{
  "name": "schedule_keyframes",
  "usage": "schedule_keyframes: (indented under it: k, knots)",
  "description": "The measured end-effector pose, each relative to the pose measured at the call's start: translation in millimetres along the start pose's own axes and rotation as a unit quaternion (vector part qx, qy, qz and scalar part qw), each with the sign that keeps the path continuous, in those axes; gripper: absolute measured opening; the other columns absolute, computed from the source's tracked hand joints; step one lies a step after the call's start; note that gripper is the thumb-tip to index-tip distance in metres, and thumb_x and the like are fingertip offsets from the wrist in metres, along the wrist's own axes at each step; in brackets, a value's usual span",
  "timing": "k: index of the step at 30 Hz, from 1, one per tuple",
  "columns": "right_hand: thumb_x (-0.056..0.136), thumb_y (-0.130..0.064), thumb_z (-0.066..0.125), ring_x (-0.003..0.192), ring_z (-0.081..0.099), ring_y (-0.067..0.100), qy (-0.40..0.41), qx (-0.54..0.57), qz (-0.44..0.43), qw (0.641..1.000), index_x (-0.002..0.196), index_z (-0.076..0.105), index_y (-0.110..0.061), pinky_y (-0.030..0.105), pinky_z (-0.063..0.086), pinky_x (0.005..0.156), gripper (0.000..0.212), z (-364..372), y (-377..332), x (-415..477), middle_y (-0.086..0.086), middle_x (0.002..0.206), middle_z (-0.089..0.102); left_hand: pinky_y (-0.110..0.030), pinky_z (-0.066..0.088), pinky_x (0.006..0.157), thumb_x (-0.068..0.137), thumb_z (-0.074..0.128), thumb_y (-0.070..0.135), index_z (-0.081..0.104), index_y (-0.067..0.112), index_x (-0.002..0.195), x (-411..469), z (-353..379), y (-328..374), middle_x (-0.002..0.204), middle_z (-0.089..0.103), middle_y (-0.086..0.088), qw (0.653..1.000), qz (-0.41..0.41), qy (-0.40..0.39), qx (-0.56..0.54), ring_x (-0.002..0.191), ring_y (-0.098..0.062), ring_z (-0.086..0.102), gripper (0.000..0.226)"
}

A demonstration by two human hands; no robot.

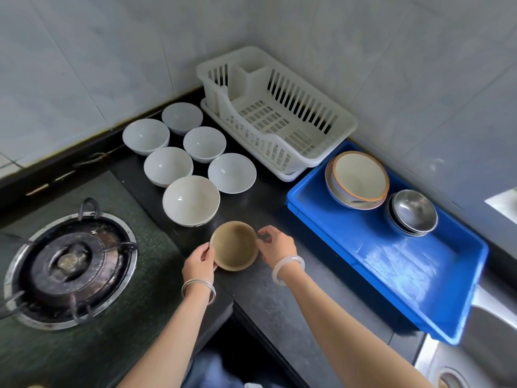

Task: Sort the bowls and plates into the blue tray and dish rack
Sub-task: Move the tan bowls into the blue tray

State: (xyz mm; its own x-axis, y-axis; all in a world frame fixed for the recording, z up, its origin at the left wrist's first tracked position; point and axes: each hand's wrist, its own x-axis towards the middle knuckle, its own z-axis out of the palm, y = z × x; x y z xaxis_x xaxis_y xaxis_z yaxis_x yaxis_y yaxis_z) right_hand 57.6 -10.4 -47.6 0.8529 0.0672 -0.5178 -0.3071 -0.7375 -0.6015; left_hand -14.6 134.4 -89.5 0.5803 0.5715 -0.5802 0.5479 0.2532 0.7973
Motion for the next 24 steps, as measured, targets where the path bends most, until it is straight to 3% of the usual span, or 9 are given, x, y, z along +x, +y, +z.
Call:
schedule_keyframes:
  k: [4,7,14,18,24]
  knots:
    - [0.092,-0.02,0.055,0.084,0.067,0.019,-0.078,0.163,0.083,0.98,0.127,0.054,-0.023,0.028,0.058,0.066,0.035,2.3,4.9,4.9,0.003,0.103,0.064,-0.03,0.052,0.077,0.089,0.055,0.01,0.062,0.008,0.118,0.7,0.6,2.3,0.107,0.063,-0.011,1.0,-0.009,0.0,-0.012,0.086,-0.023,0.061,0.029]
    - [0.093,-0.016,0.054,0.091,0.065,0.022,-0.076,0.233,0.109,0.963,0.127,0.056,-0.019,0.028,0.058,0.066,0.034,3.3,6.6,4.6,0.003,0.105,0.063,-0.03,0.052,0.078,0.089,0.055,0.009,0.063,0.008,0.115,-2.9,4.7,10.0,0.103,0.062,-0.008,1.0,-0.006,-0.009,-0.019,0.088,-0.023,0.061,0.028]
    - [0.094,-0.022,0.053,0.076,0.069,0.015,0.036,0.267,0.051,0.962,0.124,0.056,-0.024,0.021,0.058,0.057,0.03,-46.7,15.6,-2.1,0.002,0.104,0.066,-0.031,0.054,0.074,0.088,0.056,0.012,0.067,0.014,0.102,-20.2,46.3,58.5,0.097,0.064,-0.007,0.995,0.07,-0.076,-0.003,0.087,-0.021,0.062,0.018]
    - [0.093,-0.024,0.052,0.059,0.068,0.012,0.118,0.316,0.034,0.941,0.117,0.062,-0.022,0.019,0.055,0.05,0.025,-97.6,37.5,-8.1,-0.004,0.085,0.066,-0.03,0.056,0.069,0.087,0.056,0.011,0.066,0.015,0.092,-38.8,95.8,82.8,0.091,0.065,-0.008,0.984,0.101,-0.146,0.017,0.079,-0.018,0.062,0.012]
    - [0.092,-0.018,0.052,0.046,0.066,0.012,0.224,0.381,0.061,0.895,0.108,0.061,-0.022,0.018,0.053,0.045,0.019,-164.4,98.6,-19.7,0.003,0.089,0.063,-0.021,0.056,0.063,0.089,0.056,0.01,0.061,0.011,0.089,-76.3,191.5,90.5,0.08,0.063,-0.002,0.958,0.096,-0.268,0.045,0.071,-0.011,0.061,0.005]
